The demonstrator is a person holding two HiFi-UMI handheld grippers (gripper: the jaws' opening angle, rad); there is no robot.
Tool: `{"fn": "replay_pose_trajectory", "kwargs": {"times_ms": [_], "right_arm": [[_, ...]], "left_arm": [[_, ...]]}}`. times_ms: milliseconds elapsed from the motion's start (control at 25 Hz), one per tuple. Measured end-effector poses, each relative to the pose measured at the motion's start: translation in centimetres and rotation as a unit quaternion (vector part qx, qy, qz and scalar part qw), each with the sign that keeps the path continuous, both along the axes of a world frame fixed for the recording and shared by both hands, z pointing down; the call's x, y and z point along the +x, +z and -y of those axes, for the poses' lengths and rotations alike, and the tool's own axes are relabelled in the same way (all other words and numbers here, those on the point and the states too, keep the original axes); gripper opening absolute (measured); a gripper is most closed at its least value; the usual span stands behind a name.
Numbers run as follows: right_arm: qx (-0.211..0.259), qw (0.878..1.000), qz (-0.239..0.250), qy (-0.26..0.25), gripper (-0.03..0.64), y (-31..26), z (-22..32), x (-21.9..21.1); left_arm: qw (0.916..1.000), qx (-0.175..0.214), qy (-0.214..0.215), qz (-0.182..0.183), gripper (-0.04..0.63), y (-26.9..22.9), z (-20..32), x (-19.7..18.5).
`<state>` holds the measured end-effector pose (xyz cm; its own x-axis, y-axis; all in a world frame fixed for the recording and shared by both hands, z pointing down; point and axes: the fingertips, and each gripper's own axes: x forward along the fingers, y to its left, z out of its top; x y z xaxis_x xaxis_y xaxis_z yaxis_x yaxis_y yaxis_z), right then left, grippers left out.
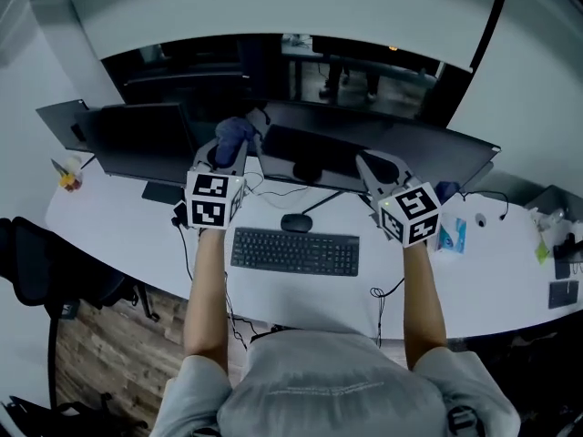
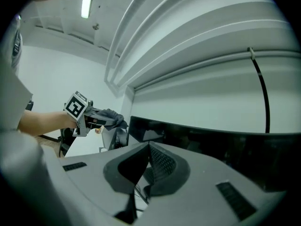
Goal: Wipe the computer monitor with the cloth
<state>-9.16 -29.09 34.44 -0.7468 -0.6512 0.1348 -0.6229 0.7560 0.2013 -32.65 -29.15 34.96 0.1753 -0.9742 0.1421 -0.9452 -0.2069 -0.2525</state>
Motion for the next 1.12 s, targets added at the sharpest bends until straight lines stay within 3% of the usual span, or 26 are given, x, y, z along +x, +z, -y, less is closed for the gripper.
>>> {"fn": "replay_pose_trajectory", "kwargs": {"times_ms": [280, 440, 640, 1120], "right_arm": [[0.003, 0.999, -0.001, 0.049, 0.002, 0.1, 1.3, -2.2], [0.003, 0.997, 0.005, 0.073, 0.002, 0.0, 1.5, -2.8], [-0.017, 0.995, 0.015, 0.092, 0.002, 0.7, 1.6, -3.5], [-0.029, 0.994, 0.012, 0.101, 0.002, 2.3, 0.8, -4.6]], "left_arm": [[0.9991, 0.04, 0.015, -0.005, 0.081, -2.0, 4.1, -4.1], [0.9965, 0.063, 0.055, -0.001, 0.081, -3.1, 5.6, -3.9], [0.9939, 0.052, 0.097, 0.006, 0.083, -2.3, 7.0, -2.3], [0.9907, 0.034, 0.116, -0.063, 0.083, 1.0, 7.5, -1.5]]}}
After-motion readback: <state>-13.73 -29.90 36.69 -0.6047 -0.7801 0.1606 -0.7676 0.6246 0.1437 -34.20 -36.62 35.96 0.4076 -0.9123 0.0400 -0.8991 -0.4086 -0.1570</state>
